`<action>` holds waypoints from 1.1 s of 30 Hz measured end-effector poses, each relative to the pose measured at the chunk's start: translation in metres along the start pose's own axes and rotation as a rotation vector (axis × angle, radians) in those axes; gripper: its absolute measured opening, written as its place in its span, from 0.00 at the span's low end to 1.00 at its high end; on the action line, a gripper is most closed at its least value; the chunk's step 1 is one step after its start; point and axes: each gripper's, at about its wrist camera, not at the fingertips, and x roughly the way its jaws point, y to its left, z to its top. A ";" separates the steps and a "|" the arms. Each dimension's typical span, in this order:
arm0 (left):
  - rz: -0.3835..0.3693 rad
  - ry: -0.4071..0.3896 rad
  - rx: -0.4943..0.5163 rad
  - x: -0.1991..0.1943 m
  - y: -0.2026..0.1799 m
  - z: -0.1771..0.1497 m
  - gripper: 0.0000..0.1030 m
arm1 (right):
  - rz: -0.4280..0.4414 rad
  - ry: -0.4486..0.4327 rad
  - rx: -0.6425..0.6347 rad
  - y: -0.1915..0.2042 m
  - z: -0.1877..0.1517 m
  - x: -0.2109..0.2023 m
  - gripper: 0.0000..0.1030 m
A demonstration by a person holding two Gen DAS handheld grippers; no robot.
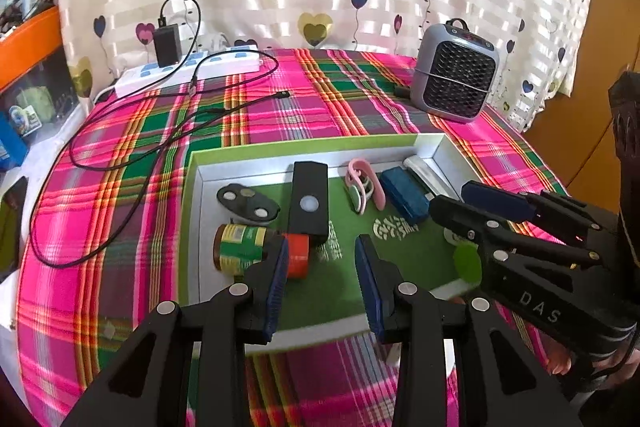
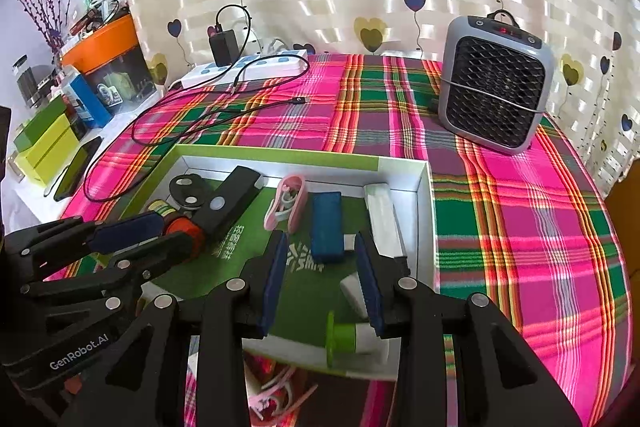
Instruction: Organize rigid objects
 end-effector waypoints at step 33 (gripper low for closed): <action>-0.040 -0.033 0.014 -0.048 -0.007 -0.058 0.32 | -0.024 -0.037 0.005 -0.004 -0.052 -0.050 0.35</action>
